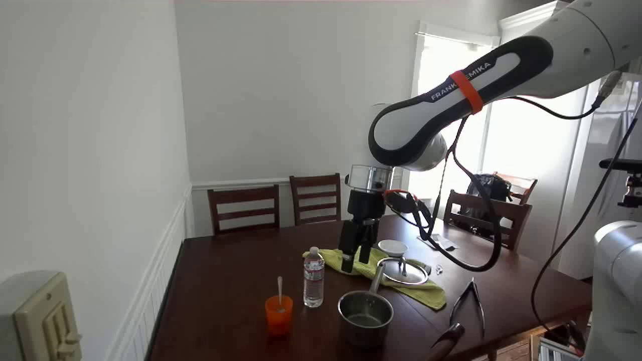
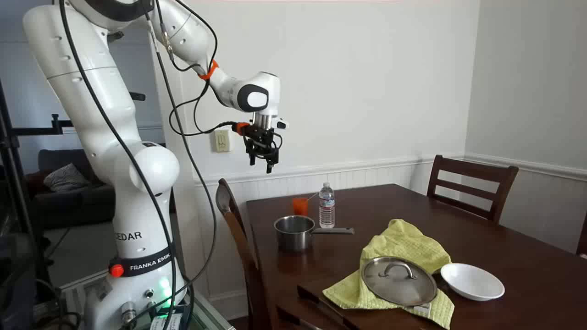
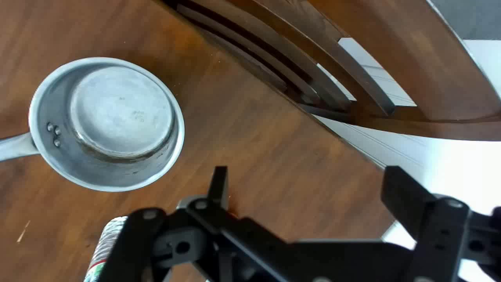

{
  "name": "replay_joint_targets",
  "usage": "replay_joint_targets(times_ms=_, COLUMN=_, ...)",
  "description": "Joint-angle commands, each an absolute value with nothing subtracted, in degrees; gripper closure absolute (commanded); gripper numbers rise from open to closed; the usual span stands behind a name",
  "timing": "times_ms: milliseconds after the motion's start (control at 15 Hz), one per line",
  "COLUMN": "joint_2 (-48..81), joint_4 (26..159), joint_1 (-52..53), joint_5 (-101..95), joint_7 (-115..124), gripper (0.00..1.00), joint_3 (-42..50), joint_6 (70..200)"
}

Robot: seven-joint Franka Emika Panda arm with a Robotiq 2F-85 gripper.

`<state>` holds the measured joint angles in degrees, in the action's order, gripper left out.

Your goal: Put the tongs in the silver pot

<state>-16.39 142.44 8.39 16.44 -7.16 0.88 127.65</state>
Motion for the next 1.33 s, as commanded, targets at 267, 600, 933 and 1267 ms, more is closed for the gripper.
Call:
replay_joint_targets(times_ms=267, joint_2=-16.4, joint_4=142.3, joint_1=7.5, joint_5=16.7, joint_7=-7.4, gripper=0.00, joint_3=0.1, joint_6=127.5)
replay_joint_targets(times_ms=600, joint_2=-15.9, joint_4=143.2, joint_1=1.2, joint_5=13.1, joint_7=-4.3, gripper=0.00, joint_3=3.5, joint_6=133.9)
replay_joint_targets(times_ms=933, joint_2=-16.0, joint_4=144.7, joint_1=-8.6, joint_5=14.5, joint_7=-6.5, gripper=0.00, joint_3=12.5, joint_6=137.5)
replay_joint_targets(times_ms=1267, joint_2=-15.6, joint_4=152.7, joint_1=-16.1, joint_5=16.8, joint_7=-6.6, gripper=0.00, joint_3=20.6, joint_6=145.6)
